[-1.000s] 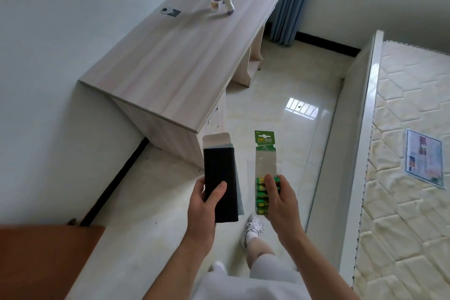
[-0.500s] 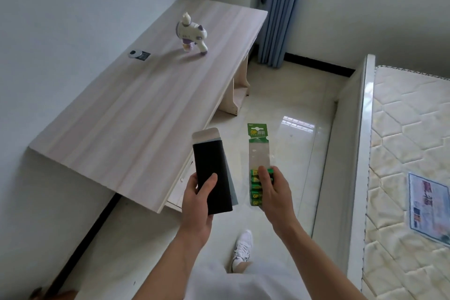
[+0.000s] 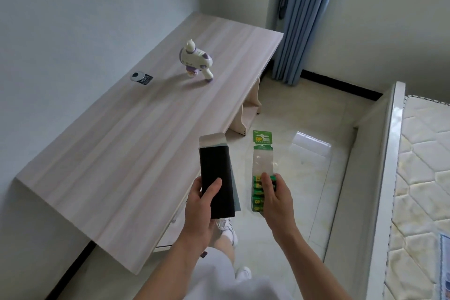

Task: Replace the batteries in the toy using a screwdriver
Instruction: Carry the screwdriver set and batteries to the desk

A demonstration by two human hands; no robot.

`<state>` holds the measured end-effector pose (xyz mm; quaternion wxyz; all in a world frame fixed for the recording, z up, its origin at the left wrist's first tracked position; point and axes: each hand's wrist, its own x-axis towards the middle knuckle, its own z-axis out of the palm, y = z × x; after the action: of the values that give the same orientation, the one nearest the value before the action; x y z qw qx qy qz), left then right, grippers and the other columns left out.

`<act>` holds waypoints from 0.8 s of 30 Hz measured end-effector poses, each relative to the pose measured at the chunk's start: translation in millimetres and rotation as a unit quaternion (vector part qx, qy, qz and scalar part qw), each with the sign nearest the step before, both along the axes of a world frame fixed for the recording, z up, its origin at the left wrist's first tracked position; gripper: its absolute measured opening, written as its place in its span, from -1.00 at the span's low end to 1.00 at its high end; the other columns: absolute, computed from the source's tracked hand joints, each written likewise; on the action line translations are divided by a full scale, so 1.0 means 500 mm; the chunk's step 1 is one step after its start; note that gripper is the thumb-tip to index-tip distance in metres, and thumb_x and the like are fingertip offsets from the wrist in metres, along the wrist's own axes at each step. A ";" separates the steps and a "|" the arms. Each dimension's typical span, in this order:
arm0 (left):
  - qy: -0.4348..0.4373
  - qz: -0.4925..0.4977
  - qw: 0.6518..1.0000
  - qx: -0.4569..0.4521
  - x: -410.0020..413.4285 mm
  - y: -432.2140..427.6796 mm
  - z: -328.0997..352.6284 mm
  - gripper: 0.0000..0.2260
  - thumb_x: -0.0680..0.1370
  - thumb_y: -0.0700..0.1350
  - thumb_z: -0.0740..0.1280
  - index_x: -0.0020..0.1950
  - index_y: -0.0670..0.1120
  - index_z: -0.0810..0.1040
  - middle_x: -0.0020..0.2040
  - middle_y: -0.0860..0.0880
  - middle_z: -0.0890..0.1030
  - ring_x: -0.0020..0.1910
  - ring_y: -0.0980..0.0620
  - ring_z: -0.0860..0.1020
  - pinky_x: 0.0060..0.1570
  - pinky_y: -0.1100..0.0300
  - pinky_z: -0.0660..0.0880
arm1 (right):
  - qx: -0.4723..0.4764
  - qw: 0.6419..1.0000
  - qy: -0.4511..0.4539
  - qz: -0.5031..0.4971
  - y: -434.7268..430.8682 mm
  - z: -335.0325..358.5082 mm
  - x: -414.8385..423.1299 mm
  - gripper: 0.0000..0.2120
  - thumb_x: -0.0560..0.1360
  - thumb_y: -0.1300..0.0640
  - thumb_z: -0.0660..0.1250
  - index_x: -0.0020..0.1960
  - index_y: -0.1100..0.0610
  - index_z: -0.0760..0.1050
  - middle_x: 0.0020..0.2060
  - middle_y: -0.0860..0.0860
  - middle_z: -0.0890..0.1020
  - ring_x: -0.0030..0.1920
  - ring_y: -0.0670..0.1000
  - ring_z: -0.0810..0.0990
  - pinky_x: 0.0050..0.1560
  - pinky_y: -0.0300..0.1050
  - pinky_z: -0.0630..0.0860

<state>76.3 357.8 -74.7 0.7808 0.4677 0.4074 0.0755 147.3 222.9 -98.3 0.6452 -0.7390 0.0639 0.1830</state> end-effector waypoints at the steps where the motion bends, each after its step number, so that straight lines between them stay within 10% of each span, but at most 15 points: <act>1: 0.002 0.003 1.000 0.000 0.021 0.011 -0.003 -0.72 0.52 -0.11 0.42 0.23 -0.04 0.57 0.12 -0.15 0.67 0.08 -0.15 0.65 -0.04 0.00 0.60 | 0.001 1.000 0.001 0.004 0.011 -0.003 0.022 -0.74 0.65 0.02 0.19 -0.14 0.14 0.42 -0.33 -0.02 0.54 -0.37 -0.11 0.50 -0.38 -0.24 0.45; 12: -0.026 0.052 0.998 -0.035 0.313 0.165 -0.023 -0.80 0.56 -0.16 0.39 0.17 -0.06 0.59 -0.03 -0.06 0.71 -0.13 0.03 0.70 -0.24 0.17 0.60 | -0.039 0.997 -0.015 0.071 0.184 -0.008 0.350 -0.73 0.66 0.00 0.19 -0.15 0.12 0.41 -0.33 0.00 0.54 -0.32 -0.02 0.50 -0.34 -0.08 0.45; 24: -0.006 0.128 0.992 -0.020 0.488 0.300 -0.018 -0.57 0.40 0.02 0.46 0.25 -0.01 0.56 0.11 -0.12 0.66 0.10 -0.14 0.63 -0.05 0.02 0.59 | -0.035 0.984 -0.016 0.174 0.359 0.002 0.564 -0.71 0.64 -0.01 0.21 -0.11 0.19 0.43 -0.31 0.14 0.54 -0.32 0.02 0.51 -0.32 -0.02 0.46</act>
<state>320.1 507.7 -83.8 0.7763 0.3954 0.4608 0.1692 429.2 402.3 -97.5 0.5784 -0.7638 -0.0698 0.2778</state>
